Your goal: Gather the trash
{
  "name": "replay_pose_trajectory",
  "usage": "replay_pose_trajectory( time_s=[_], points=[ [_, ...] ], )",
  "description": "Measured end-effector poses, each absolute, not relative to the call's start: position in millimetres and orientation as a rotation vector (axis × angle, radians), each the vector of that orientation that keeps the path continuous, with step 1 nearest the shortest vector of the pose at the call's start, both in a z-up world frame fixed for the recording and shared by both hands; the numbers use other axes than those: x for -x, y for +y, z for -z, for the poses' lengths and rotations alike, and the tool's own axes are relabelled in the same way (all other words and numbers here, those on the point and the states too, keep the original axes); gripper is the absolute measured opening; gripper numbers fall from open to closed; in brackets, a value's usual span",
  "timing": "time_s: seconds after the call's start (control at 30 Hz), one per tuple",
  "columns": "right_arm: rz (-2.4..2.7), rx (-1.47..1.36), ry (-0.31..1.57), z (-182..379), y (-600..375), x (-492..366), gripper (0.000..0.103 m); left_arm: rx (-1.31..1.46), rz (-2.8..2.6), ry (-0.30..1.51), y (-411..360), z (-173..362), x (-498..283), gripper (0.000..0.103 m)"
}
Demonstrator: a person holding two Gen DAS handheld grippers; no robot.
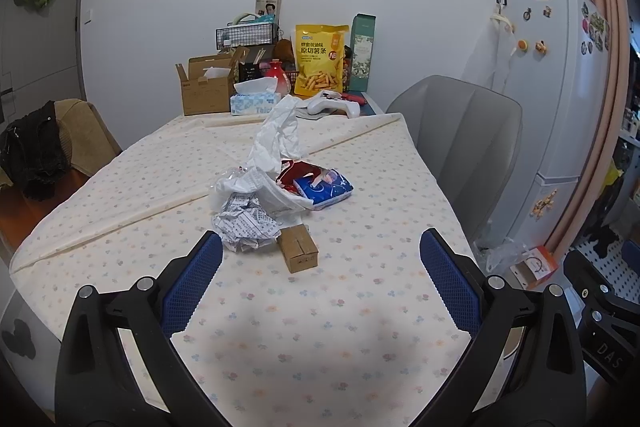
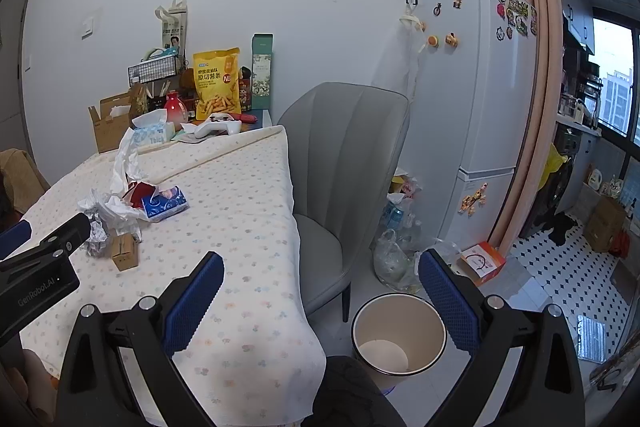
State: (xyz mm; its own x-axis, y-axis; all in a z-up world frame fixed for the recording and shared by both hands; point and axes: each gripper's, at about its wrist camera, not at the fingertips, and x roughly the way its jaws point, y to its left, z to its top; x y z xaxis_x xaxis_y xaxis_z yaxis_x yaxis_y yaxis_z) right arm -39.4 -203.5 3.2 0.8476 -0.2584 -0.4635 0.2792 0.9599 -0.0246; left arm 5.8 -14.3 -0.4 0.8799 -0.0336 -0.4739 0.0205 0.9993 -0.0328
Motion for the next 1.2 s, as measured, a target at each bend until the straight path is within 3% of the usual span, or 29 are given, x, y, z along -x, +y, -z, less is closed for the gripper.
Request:
replay_pose_trajectory(
  time_s=[1.2],
  points=[
    [0.258,-0.035,0.487,-5.1,-195.7,29.5,0.096,0.037,0.009,0.499,-0.3,-2.5,-6.7,0.098]
  ],
)
